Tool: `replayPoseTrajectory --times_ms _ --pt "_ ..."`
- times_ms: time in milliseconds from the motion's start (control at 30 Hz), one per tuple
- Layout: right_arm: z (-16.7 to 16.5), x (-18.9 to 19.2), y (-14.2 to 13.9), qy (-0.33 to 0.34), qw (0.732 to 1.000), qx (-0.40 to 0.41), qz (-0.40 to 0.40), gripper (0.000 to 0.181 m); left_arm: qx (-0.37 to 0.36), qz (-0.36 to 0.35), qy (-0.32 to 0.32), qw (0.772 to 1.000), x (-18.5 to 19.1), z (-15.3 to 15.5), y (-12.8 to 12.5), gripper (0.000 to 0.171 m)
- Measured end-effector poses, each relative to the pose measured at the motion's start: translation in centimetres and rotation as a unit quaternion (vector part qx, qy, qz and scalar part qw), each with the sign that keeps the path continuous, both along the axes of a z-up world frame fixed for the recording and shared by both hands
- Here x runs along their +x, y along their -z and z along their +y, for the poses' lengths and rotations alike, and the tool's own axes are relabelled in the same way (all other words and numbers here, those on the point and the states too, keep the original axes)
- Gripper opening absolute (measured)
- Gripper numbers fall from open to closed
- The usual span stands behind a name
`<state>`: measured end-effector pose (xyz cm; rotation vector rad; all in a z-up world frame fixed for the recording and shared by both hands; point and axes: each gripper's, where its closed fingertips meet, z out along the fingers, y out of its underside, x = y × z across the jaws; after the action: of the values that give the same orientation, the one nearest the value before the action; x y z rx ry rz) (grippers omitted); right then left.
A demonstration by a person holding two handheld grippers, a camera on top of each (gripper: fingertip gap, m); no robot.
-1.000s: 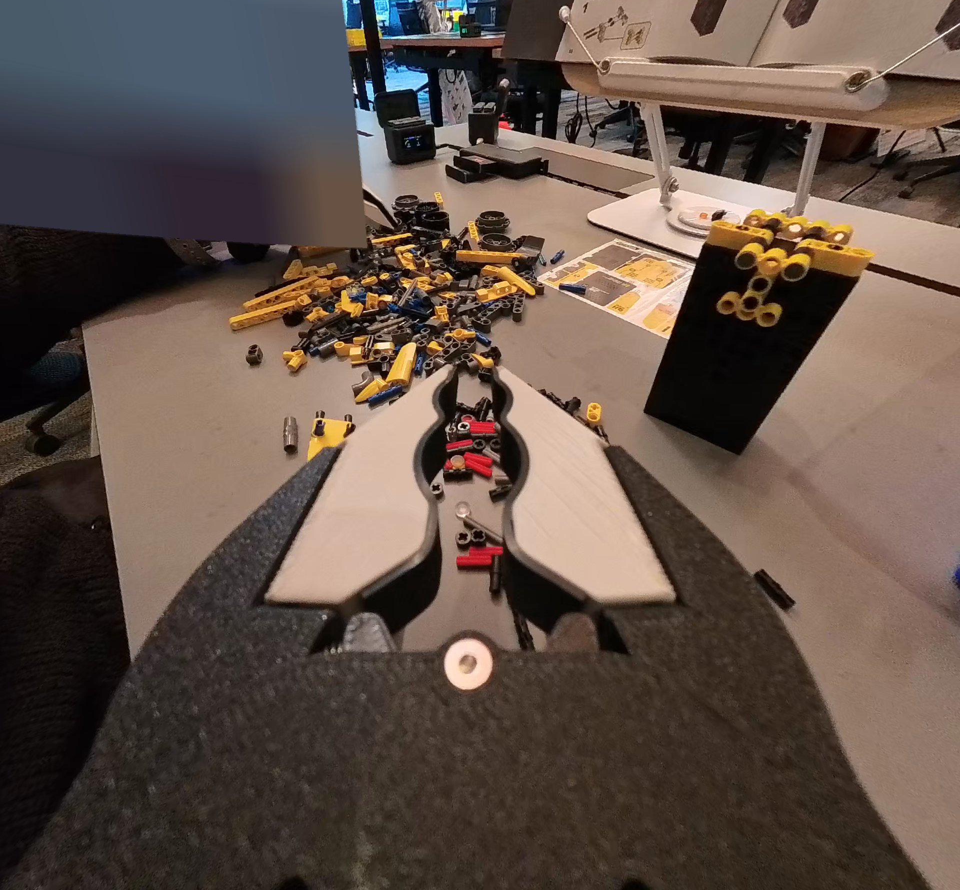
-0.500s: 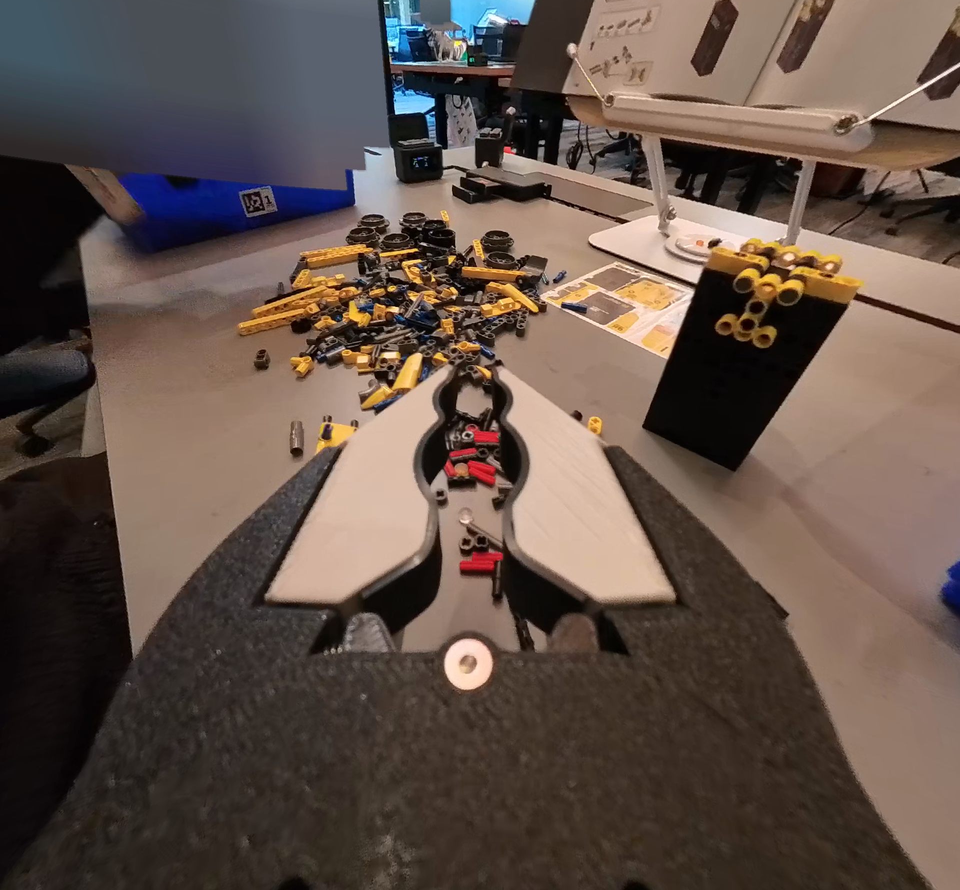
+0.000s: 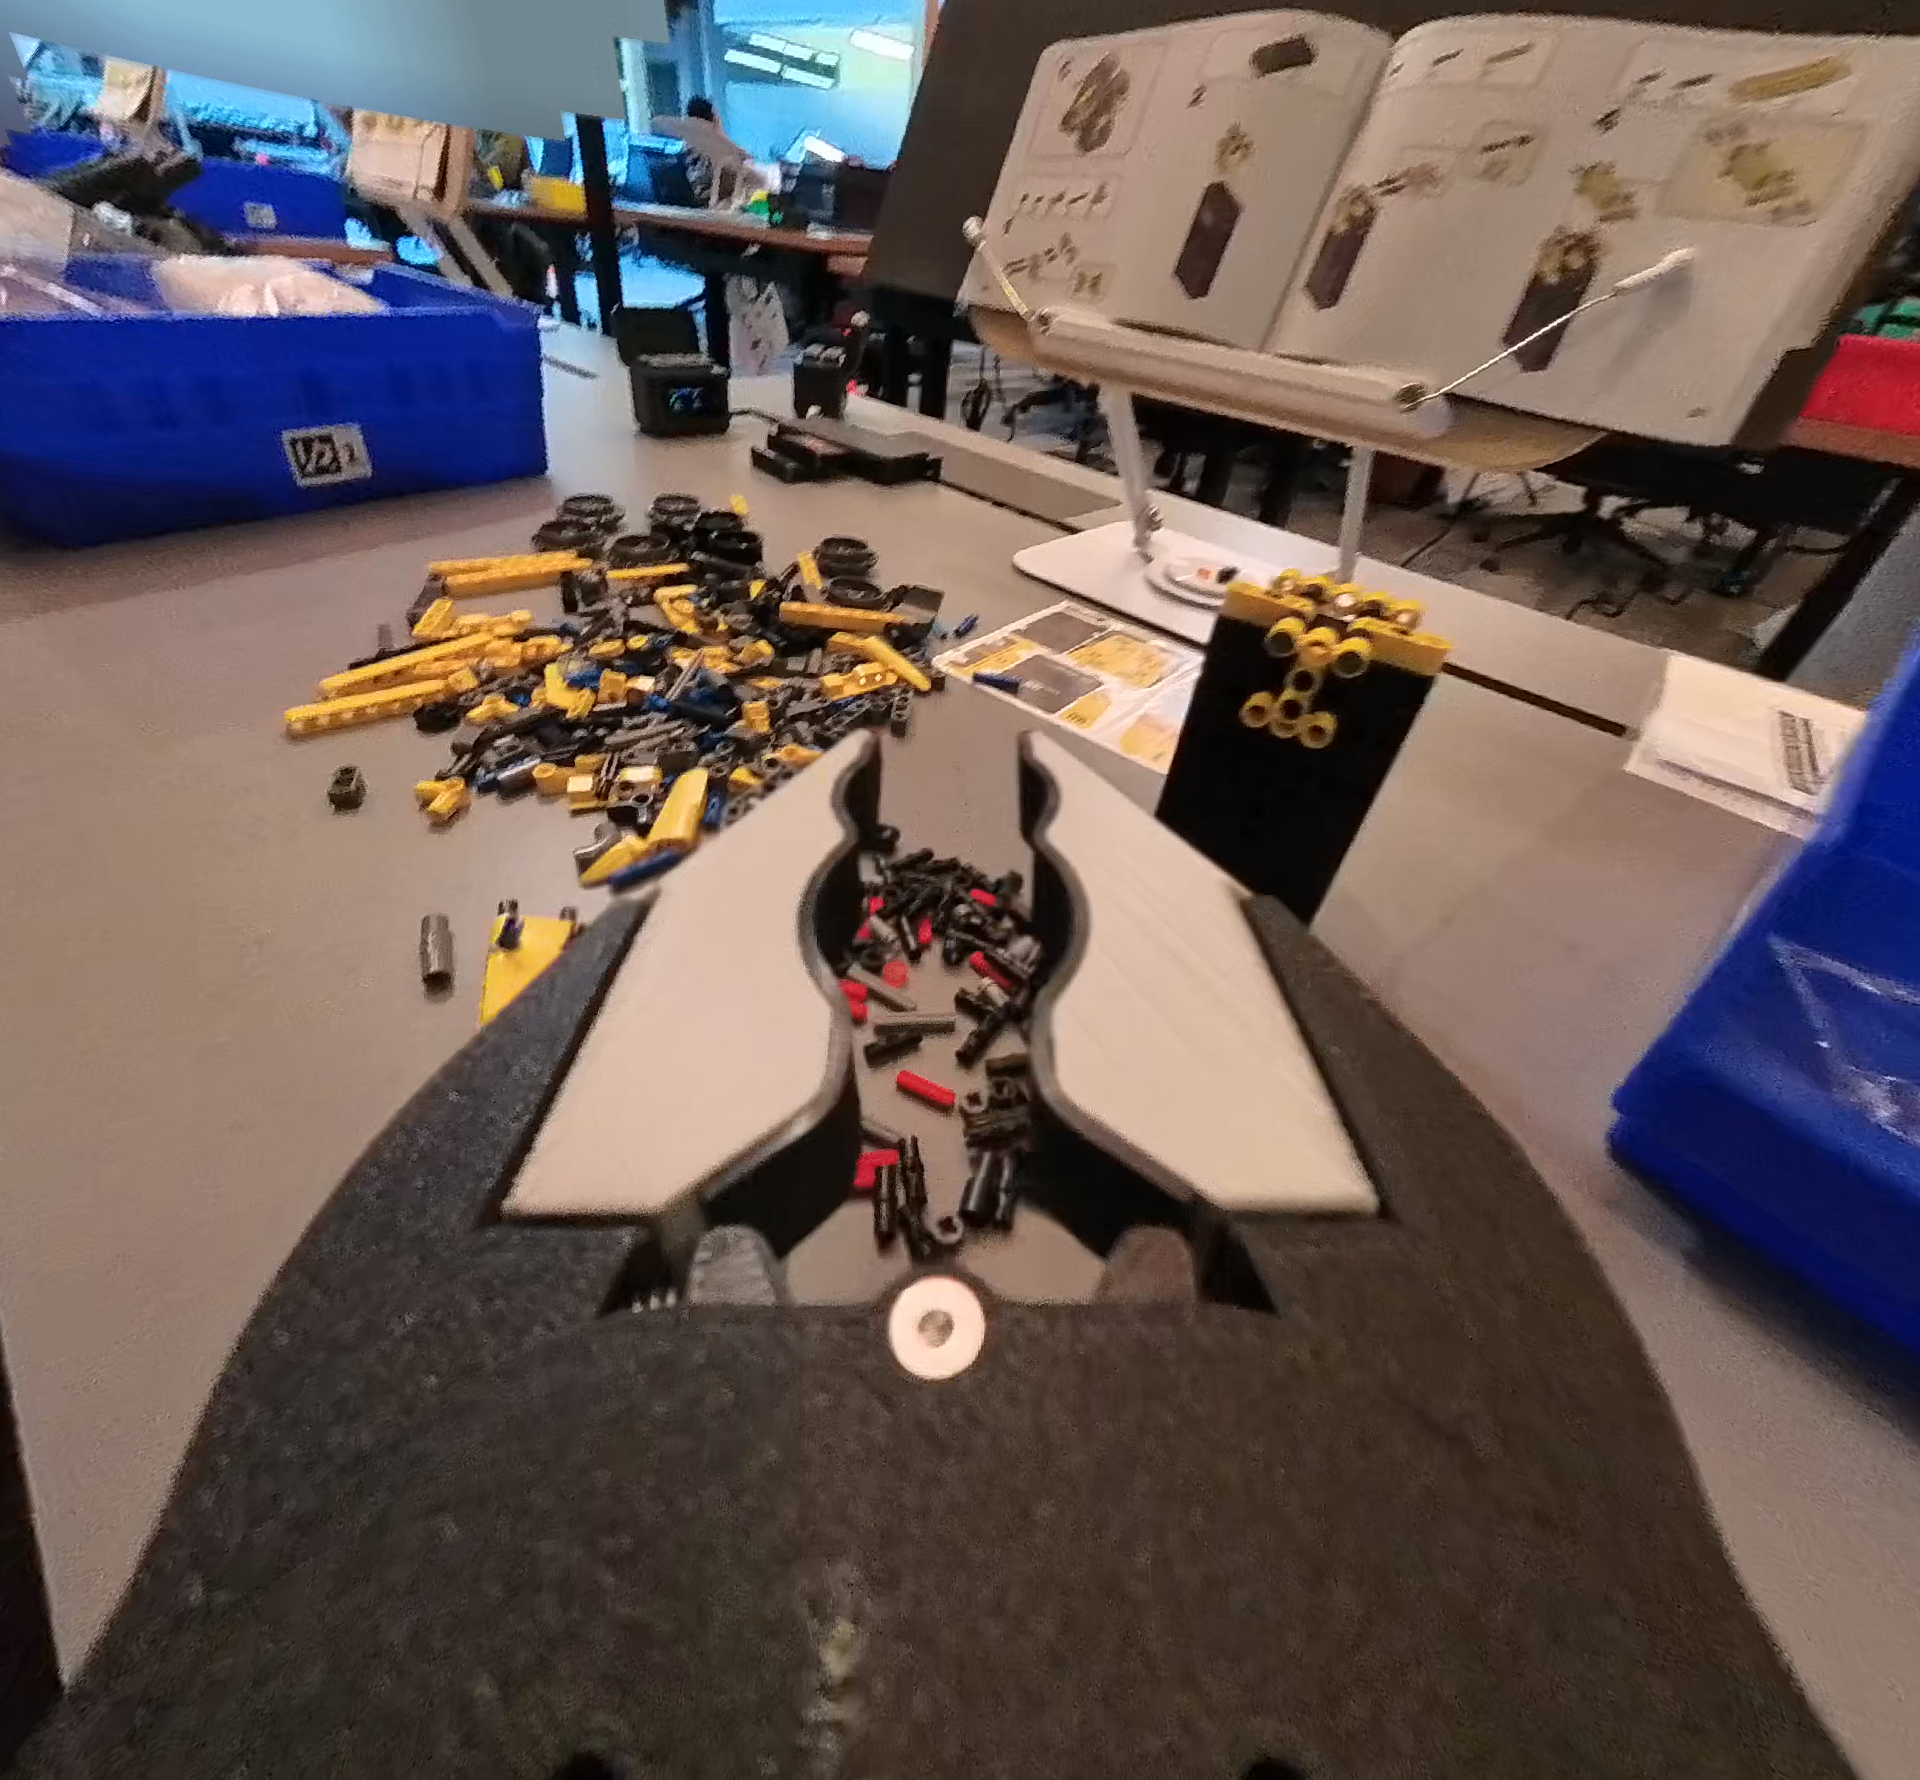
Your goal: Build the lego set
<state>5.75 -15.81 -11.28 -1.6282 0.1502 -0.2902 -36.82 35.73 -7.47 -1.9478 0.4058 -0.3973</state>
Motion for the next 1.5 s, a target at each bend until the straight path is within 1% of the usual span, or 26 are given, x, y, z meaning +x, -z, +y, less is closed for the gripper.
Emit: replayPoseTrajectory --times_ms 67,133,167,233,267,300,333,367,400,467,533,567,600,700,733,833,900,967,1000,1033,1100,1167,1233,1367,1433,1500 --pt "-0.3 0.4 -0.4 0.013 1.0 0.011 0.002 0.033 -0.001 0.005 -0.026 1.0 -1.3 0.5 1.1 0.029" --pt "-0.4 0.5 -0.9 0.02 1.0 0.018 0.001 0.034 0.006 -0.01 -0.016 1.0 -1.1 0.7 1.0 0.03" --pt "-0.3 0.4 -1.2 0.021 0.999 0.024 0.0 0.034 0.011 -0.027 0.012 1.0 -0.1 0.5 0.6 0.03" --pt "0.1 -0.2 -1.9 0.015 0.999 0.035 0.004 0.034 0.014 -0.06 0.103 0.993 3.2 -0.6 -0.2 0.03" --pt "0.4 -0.5 -2.2 0.011 0.999 0.04 0.006 0.034 0.004 -0.065 0.125 0.99 4.6 -0.7 -0.2 0.03" --pt "0.8 -0.8 -2.5 0.005 0.999 0.043 0.007 0.034 -0.014 -0.052 0.13 0.99 5.5 -0.3 0.3 0.031" --pt "1.3 -1.1 -2.7 -0.002 0.999 0.043 0.007 0.034 -0.037 -0.023 0.127 0.991 6.1 0.3 1.2 0.032" --pt "1.8 -1.5 -2.9 -0.009 0.999 0.042 0.004 0.034 -0.052 0.009 0.101 0.994 6.0 1.5 2.0 0.034" --pt "2.3 -1.9 -3.1 -0.016 0.999 0.038 -0.001 0.034 -0.042 0.034 0.071 0.996 5.5 2.8 2.1 0.034" --pt "3.1 -2.6 -3.3 -0.024 0.999 0.024 -0.021 0.034 0.03 0.056 0.047 0.997 4.5 4.4 0.6 0.033" --pt "3.5 -3.0 -3.1 -0.019 0.999 0.006 -0.046 0.034 0.111 0.056 0.014 0.992 2.7 4.7 -1.8 0.033" --pt "3.6 -3.1 -2.9 -0.015 0.998 -0.002 -0.054 0.034 0.128 0.059 0.002 0.99 1.7 4.6 -2.2 0.033" --pt "3.7 -3.2 -2.7 -0.014 0.998 -0.007 -0.057 0.034 0.128 0.067 -0.006 0.989 0.8 4.6 -2.1 0.033" --pt "4.3 -3.5 -2.4 -0.023 0.999 -0.008 -0.048 0.034 0.084 0.089 -0.037 0.992 -1.8 5.3 0.1 0.034" --pt "4.6 -3.6 -2.4 -0.031 0.999 -0.005 -0.042 0.034 0.069 0.079 -0.027 0.994 -2.0 5.3 0.7 0.035" --pt "5.4 -3.9 -2.4 -0.052 0.998 0.005 -0.023 0.033 0.027 -0.004 0.06 0.998 0.2 4.0 1.4 0.036" --pt "5.7 -4.0 -2.6 -0.061 0.998 0.015 -0.013 0.033 -0.002 -0.014 0.066 0.998 0.7 4.2 2.2 0.042" --pt "5.7 -4.2 -3.0 -0.067 0.997 0.023 -0.009 0.033 -0.007 -0.001 0.052 0.999 0.8 5.0 2.5 0.041" --pt "5.6 -4.2 -3.1 -0.067 0.997 0.024 -0.012 0.033 0.0 0.001 0.052 0.999 1.1 5.1 2.2 0.028" --pt "5.4 -4.2 -3.2 -0.064 0.998 0.024 -0.017 0.033 0.018 0.001 0.054 0.998 1.4 5.1 1.3 0.001" --pt "5.1 -4.0 -3.6 -0.056 0.998 0.024 -0.026 0.033 0.062 0.001 0.071 0.996 2.4 4.5 -1.2 0.0" --pt "4.8 -4.0 -4.3 -0.056 0.997 0.032 -0.029 0.033 0.104 -0.005 0.092 0.99 3.5 3.7 -4.4 0.0" --pt "4.8 -4.2 -4.9 -0.062 0.997 0.044 -0.027 0.033 0.151 -0.023 0.097 0.983 3.9 2.9 -8.3 0.0" --pt "5.3 -4.8 -5.4 -0.077 0.995 0.058 -0.022 0.033 0.249 -0.063 0.101 0.961 3.0 1.0 -16.4 0.0" --pt "5.4 -5.1 -5.3 -0.083 0.995 0.058 -0.023 0.033 0.273 -0.085 0.117 0.951 2.5 -0.3 -19.2 0.0" --pt "5.5 -5.4 -5.1 -0.086 0.994 0.054 -0.028 0.033 0.274 -0.112 0.137 0.945 2.0 -1.8 -21.1 0.0"
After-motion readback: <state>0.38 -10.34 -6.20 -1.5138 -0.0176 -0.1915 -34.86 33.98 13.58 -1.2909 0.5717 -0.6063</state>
